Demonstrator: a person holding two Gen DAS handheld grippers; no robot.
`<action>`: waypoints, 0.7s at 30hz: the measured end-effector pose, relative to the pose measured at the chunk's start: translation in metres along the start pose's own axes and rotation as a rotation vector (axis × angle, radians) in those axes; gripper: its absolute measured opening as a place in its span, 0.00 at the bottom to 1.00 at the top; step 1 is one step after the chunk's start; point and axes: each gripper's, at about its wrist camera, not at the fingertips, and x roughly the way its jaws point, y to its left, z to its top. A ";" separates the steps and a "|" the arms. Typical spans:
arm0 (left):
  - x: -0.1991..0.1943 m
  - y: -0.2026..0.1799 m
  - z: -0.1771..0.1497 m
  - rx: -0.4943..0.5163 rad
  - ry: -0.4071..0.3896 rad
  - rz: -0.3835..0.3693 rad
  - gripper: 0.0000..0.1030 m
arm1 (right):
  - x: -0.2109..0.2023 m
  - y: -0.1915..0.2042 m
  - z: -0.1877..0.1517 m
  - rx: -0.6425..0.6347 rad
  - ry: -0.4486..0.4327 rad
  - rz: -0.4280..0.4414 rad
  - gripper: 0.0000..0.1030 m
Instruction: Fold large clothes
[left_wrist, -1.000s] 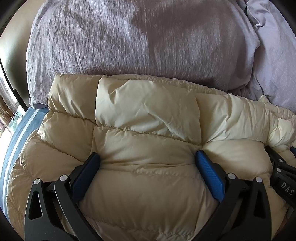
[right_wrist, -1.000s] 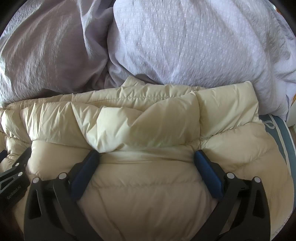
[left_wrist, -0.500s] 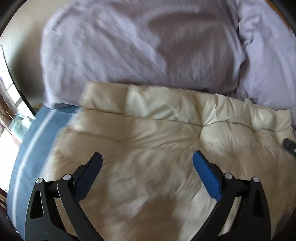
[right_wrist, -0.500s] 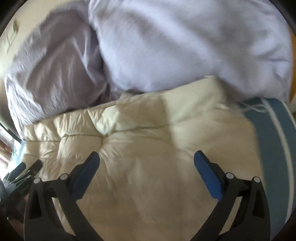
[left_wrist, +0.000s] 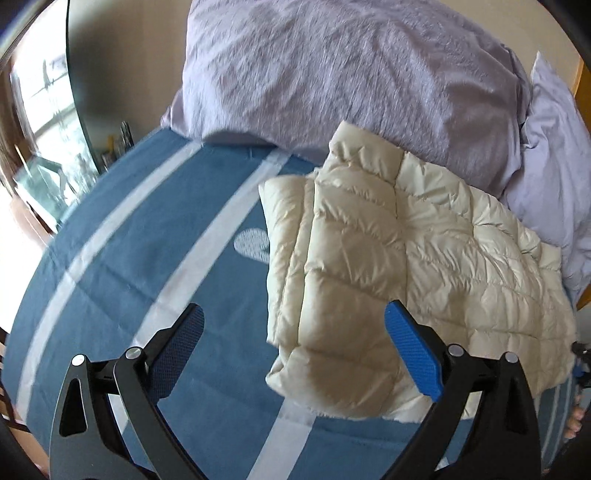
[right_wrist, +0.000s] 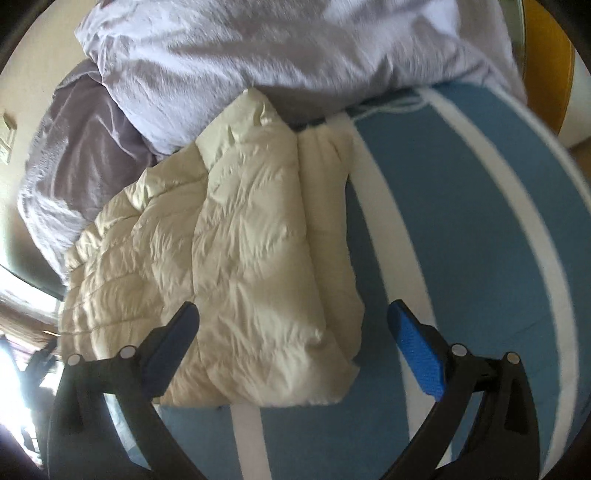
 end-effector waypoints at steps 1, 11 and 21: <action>0.002 0.003 -0.002 -0.004 0.009 -0.008 0.97 | 0.000 -0.002 -0.001 0.004 0.004 0.015 0.98; 0.040 0.011 -0.019 -0.114 0.132 -0.107 0.82 | 0.013 -0.001 -0.013 -0.002 0.054 0.059 0.81; 0.037 0.018 -0.032 -0.241 0.108 -0.253 0.31 | 0.014 -0.013 -0.029 0.066 0.058 0.206 0.23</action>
